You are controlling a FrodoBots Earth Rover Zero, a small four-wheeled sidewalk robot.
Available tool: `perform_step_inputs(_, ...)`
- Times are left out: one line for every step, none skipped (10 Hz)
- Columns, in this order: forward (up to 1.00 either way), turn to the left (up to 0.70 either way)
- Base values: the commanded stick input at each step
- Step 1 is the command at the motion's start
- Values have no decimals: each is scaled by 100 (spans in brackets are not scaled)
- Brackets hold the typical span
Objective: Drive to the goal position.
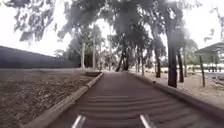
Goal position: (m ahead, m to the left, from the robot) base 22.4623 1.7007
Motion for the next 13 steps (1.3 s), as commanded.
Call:
perform_step_inputs(100, 0)
perform_step_inputs(100, 0)
perform_step_inputs(100, 0)
perform_step_inputs(100, 0)
perform_step_inputs(100, 0)
perform_step_inputs(100, 0)
perform_step_inputs(100, 0)
perform_step_inputs(100, 0)
perform_step_inputs(100, 0)
perform_step_inputs(100, 0)
perform_step_inputs(100, 0)
perform_step_inputs(100, 0)
perform_step_inputs(100, 0)
